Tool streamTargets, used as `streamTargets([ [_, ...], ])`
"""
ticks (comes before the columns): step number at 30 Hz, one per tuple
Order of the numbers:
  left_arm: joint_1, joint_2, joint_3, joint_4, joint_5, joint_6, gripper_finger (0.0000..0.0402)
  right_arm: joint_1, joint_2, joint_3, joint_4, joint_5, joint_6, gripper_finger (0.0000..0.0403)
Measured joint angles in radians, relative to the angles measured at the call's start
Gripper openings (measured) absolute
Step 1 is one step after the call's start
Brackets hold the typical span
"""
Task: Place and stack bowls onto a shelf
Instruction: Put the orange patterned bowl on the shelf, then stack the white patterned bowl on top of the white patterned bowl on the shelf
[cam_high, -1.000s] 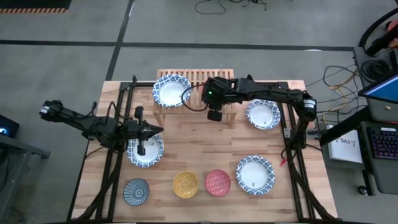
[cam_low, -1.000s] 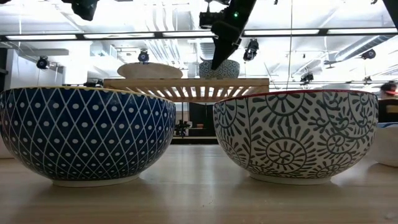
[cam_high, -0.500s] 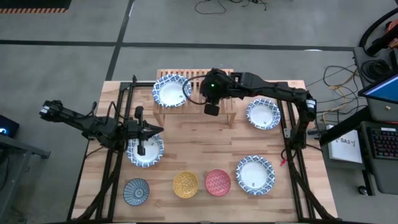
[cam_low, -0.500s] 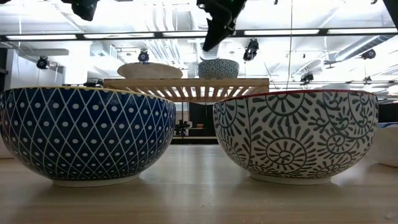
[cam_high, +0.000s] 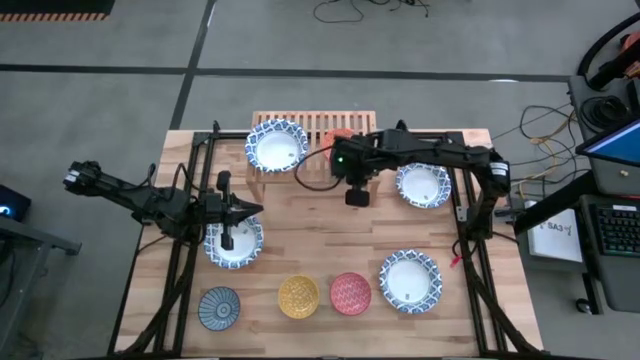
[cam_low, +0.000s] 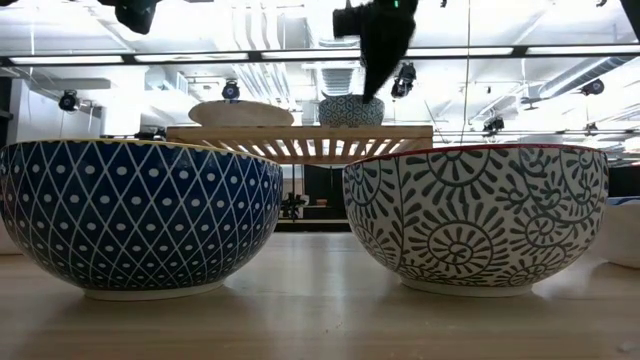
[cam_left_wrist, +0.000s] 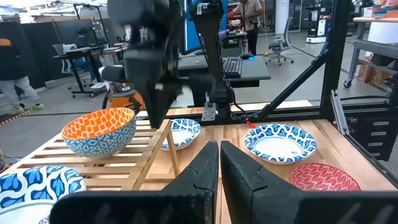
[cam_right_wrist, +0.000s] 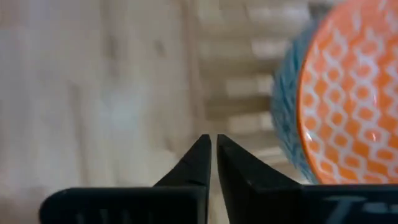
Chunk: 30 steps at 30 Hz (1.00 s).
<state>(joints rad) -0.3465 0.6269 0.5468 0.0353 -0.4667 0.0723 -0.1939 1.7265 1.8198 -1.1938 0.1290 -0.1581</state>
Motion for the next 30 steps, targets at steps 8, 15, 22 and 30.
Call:
streamTargets([
  [8, 0.0, 0.0, 0.0, 0.0, 0.0, 0.0, 0.0, -0.042, 0.001, -0.053, 0.091, 0.073, -0.022, 0.0009],
  [15, 0.0, 0.0, 0.0, 0.0, 0.0, 0.0, 0.0, -0.043, -0.001, -0.057, 0.101, 0.054, -0.017, 0.0009],
  [22, 0.0, 0.0, 0.0, 0.0, -0.001, -0.003, 0.0, 0.027, -0.03, -0.058, 0.069, 0.054, 0.031, 0.0009],
  [30, 0.0, 0.0, 0.0, -0.019, -0.002, -0.049, 0.0, 0.161, -0.12, -0.154, 0.132, 0.055, 0.083, 0.0009],
])
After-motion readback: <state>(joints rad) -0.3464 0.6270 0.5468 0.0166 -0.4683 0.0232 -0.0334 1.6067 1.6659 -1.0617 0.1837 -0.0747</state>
